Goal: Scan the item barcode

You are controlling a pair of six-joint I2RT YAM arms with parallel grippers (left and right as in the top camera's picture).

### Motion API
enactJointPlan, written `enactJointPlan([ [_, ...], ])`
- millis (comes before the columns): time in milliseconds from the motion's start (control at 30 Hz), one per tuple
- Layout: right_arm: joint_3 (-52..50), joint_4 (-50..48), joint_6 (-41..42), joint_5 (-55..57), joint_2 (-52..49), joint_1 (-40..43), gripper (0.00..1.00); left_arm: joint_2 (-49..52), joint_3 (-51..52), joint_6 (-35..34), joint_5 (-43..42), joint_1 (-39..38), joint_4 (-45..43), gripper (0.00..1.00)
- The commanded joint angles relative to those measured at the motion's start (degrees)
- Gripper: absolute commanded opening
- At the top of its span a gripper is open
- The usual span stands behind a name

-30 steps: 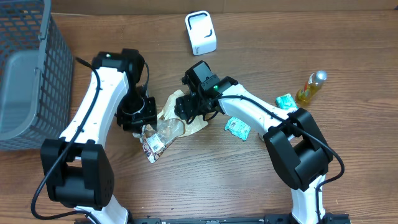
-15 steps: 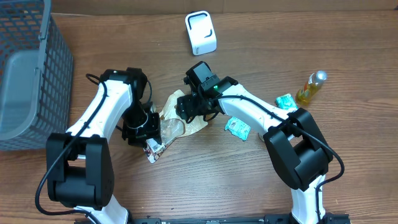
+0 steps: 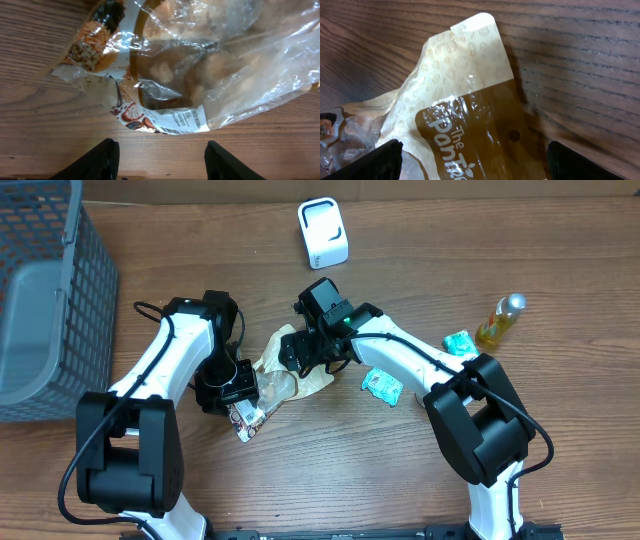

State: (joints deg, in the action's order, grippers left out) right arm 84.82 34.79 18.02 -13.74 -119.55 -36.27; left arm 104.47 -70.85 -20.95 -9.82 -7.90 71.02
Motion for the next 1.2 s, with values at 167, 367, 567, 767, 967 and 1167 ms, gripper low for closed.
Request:
enactJointPlan([
  [167, -3.0, -3.1, 0.0, -0.5, -0.2, -0.2, 0.89, 0.1, 0.4, -1.4, 1.3, 0.0, -0.2, 0.62],
  [367, -4.3, -4.2, 3.1, -0.4, -0.2, -0.2, 0.72, 0.1, 1.8, -1.4, 1.5, 0.0, -4.5, 0.59],
  [567, -4.3, -1.8, 8.5, 1.9, -0.2, 0.2, 0.66, 0.1, 2.1, -1.4, 1.4, 0.0, -9.5, 0.59],
  [767, -4.3, 3.1, 12.9, 2.1, 0.1, 0.7, 0.63, 0.1, 1.6, 2.1, -2.3, 0.0, -10.0, 0.57],
  [967, -4.2, 8.6, 18.2, 4.1, 3.0, 0.7, 0.71, 0.1, -2.1, 4.3, -2.3, 0.0, -9.9, 0.60],
  [1167, -4.0, 10.9, 17.5, 4.0, 5.8, 0.7, 0.78, 0.1, -6.2, 4.2, -1.7, 0.0, -5.7, 0.54],
])
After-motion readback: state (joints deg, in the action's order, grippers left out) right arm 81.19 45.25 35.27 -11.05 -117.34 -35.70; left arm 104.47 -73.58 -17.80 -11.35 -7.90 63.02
